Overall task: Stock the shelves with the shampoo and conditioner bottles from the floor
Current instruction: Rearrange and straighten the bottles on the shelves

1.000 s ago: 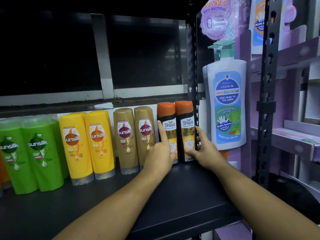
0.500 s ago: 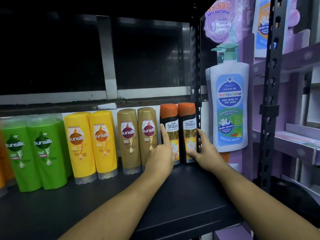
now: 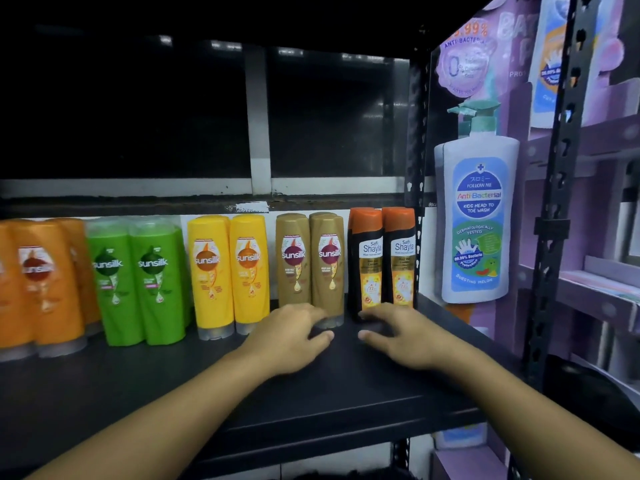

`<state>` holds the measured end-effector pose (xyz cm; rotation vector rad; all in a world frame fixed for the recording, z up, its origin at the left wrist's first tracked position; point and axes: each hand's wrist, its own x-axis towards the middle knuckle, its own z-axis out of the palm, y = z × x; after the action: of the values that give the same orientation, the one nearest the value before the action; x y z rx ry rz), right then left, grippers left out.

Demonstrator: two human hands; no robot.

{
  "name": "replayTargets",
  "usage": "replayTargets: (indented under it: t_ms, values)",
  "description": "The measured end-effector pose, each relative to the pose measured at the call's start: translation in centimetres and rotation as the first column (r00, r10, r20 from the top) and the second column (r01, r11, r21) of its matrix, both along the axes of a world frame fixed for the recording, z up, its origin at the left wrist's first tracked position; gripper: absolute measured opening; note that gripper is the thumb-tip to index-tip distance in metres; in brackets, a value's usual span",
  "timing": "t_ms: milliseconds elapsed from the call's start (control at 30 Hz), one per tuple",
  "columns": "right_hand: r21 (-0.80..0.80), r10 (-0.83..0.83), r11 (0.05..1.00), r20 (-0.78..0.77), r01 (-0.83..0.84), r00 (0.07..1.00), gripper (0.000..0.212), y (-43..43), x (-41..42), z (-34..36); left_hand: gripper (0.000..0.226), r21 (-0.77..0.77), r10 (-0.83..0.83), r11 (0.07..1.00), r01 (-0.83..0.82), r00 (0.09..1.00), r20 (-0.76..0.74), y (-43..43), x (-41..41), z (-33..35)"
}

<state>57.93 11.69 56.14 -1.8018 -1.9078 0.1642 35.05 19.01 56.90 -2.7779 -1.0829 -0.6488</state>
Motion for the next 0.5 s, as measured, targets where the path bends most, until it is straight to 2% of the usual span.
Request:
replayTargets:
  t_ms: [100,200,300,400,500]
  values:
    - [-0.143,0.021,0.990,0.025,-0.017,0.999,0.065,0.2,-2.7,0.2,0.052,-0.087,0.015,0.996,-0.019,0.999,-0.044,0.5,-2.0,0.0]
    - [-0.212,0.020,0.977,0.018,-0.016,1.000,0.067,0.2,-4.4,-0.1,0.060,-0.195,-0.016,0.981,-0.004,0.995,-0.102,0.8,-3.4,0.1]
    - [-0.252,0.018,0.968,0.090,0.005,0.996,0.069,0.1,-5.0,-0.8,0.066,-0.285,-0.042,0.958,-0.008,0.985,-0.168,1.0,-4.4,-0.8]
    - [-0.268,0.012,0.963,0.130,0.024,0.991,0.068,-0.1,-5.3,-0.8,0.065,-0.375,-0.049,0.927,-0.015,0.986,-0.160,1.2,-4.7,-1.9]
    - [-0.276,0.001,0.961,0.125,0.034,0.992,0.066,0.0,-5.3,-0.8,0.064,-0.368,-0.050,0.930,-0.018,0.984,-0.174,1.4,-4.5,-2.1]
